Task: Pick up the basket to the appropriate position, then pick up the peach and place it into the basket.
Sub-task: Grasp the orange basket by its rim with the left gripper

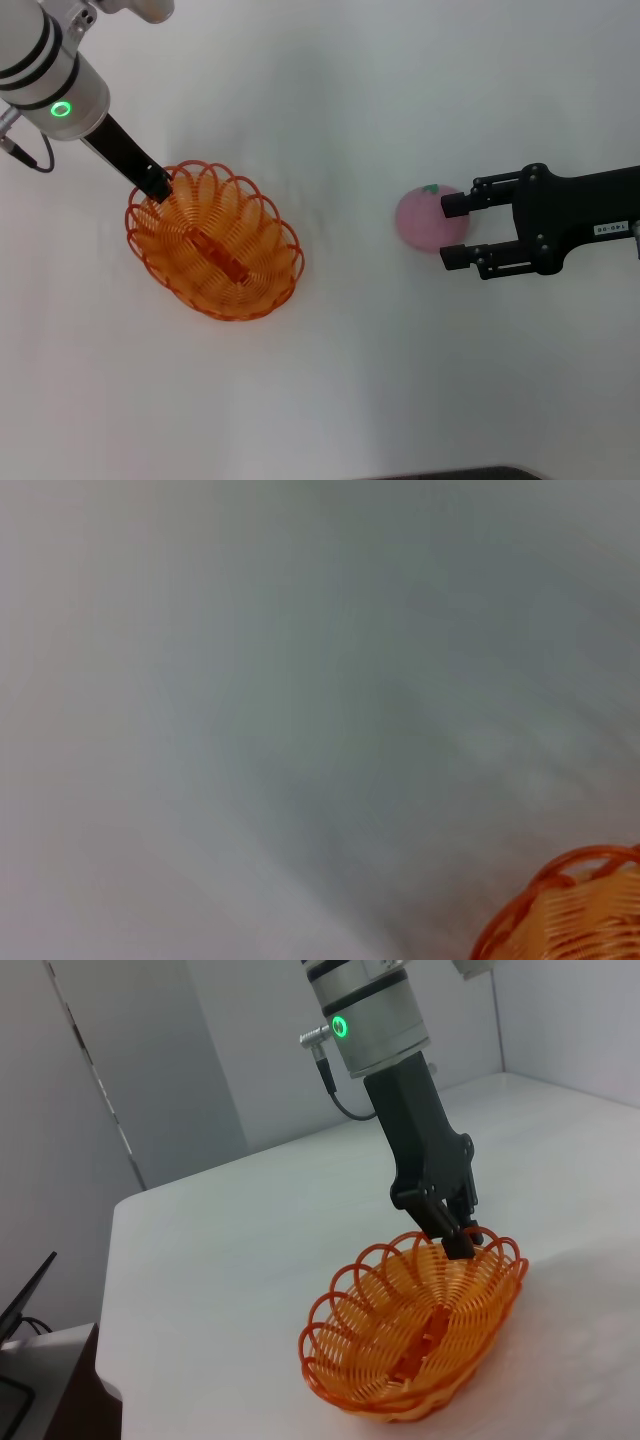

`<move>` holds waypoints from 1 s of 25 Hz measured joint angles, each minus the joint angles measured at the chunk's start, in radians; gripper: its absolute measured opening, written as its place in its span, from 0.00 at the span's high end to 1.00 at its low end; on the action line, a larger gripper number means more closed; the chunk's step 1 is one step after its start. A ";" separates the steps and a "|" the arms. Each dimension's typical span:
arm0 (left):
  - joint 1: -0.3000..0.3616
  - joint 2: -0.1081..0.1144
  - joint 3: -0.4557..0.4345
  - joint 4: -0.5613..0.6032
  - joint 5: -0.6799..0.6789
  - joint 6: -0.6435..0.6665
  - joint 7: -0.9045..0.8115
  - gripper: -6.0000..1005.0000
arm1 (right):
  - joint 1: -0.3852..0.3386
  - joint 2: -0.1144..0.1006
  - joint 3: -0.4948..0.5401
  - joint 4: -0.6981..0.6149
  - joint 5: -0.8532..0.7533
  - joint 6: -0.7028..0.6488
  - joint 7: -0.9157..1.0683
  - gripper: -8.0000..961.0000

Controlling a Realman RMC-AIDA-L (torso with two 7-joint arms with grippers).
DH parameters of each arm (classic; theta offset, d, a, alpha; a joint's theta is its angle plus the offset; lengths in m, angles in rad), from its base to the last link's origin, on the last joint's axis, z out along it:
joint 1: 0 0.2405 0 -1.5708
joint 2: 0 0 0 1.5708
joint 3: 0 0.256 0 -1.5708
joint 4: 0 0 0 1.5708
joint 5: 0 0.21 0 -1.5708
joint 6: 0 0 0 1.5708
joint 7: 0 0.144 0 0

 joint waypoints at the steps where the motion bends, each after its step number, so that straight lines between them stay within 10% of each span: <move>1: 0.000 0.000 0.000 0.000 0.000 0.002 0.000 0.79 | 0.000 0.000 0.000 0.000 0.000 0.000 0.000 0.28; 25: 0.016 -0.012 -0.124 0.339 -0.002 0.271 -0.034 0.92 | -0.001 -0.001 0.006 0.000 0.005 0.000 -0.023 0.27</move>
